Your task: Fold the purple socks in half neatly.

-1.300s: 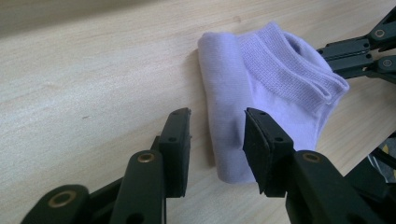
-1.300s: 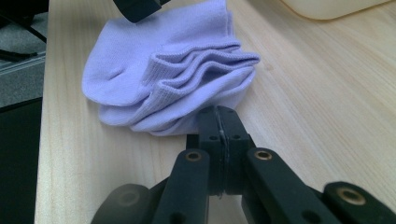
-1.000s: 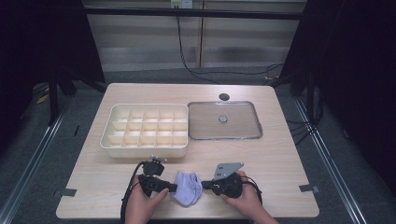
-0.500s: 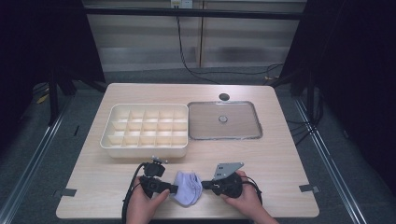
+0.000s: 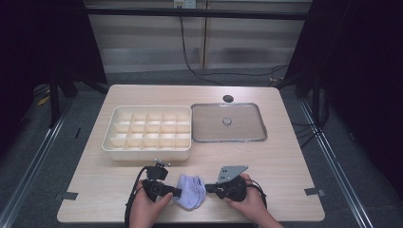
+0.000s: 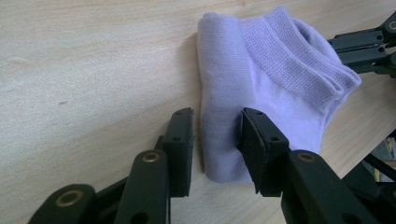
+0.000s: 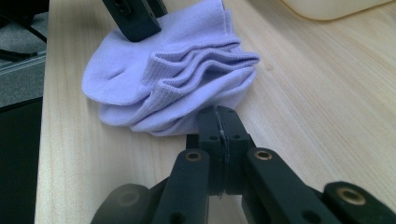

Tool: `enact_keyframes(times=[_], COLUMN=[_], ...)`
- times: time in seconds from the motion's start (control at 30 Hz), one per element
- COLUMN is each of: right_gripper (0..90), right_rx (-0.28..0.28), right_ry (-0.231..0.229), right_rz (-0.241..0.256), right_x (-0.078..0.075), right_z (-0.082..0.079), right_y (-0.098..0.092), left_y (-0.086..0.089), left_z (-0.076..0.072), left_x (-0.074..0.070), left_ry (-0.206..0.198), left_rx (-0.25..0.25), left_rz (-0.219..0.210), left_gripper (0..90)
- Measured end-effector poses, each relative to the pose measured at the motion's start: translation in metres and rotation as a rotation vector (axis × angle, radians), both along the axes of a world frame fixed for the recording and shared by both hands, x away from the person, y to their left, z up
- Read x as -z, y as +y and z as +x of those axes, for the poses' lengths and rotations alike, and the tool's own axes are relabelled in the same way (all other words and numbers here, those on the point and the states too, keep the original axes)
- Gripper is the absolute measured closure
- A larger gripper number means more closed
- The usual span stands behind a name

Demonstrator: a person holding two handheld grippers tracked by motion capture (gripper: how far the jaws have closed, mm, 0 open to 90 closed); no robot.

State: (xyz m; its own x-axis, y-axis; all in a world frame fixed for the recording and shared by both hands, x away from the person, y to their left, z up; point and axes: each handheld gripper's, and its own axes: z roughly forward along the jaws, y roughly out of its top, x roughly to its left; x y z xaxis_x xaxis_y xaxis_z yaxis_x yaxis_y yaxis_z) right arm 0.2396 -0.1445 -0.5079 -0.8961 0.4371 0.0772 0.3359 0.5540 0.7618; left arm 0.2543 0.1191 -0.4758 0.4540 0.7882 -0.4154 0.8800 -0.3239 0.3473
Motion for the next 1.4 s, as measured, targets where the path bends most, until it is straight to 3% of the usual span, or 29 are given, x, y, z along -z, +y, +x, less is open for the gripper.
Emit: enact_keyframes(times=[0.57, 0.83, 1.4], right_gripper=[89.5, 89.5, 89.5], right_rx=[0.002, -0.003, -0.004], right_ry=[-0.002, -0.003, -0.006], right_rz=[-0.001, 0.000, -0.001], right_x=[0.000, 0.000, 0.000], right_z=[0.000, 0.000, -0.001], right_y=[0.001, 0.001, 0.001], left_y=[-0.002, -0.002, -0.001], left_z=[0.000, 0.000, 0.003], left_x=[0.000, -0.003, -0.012], left_ry=[0.016, 0.023, 0.033], left_rx=[0.021, 0.011, 0.025], left_rz=[-0.017, -0.034, -0.052], left_gripper=[71.2, 81.0, 83.3])
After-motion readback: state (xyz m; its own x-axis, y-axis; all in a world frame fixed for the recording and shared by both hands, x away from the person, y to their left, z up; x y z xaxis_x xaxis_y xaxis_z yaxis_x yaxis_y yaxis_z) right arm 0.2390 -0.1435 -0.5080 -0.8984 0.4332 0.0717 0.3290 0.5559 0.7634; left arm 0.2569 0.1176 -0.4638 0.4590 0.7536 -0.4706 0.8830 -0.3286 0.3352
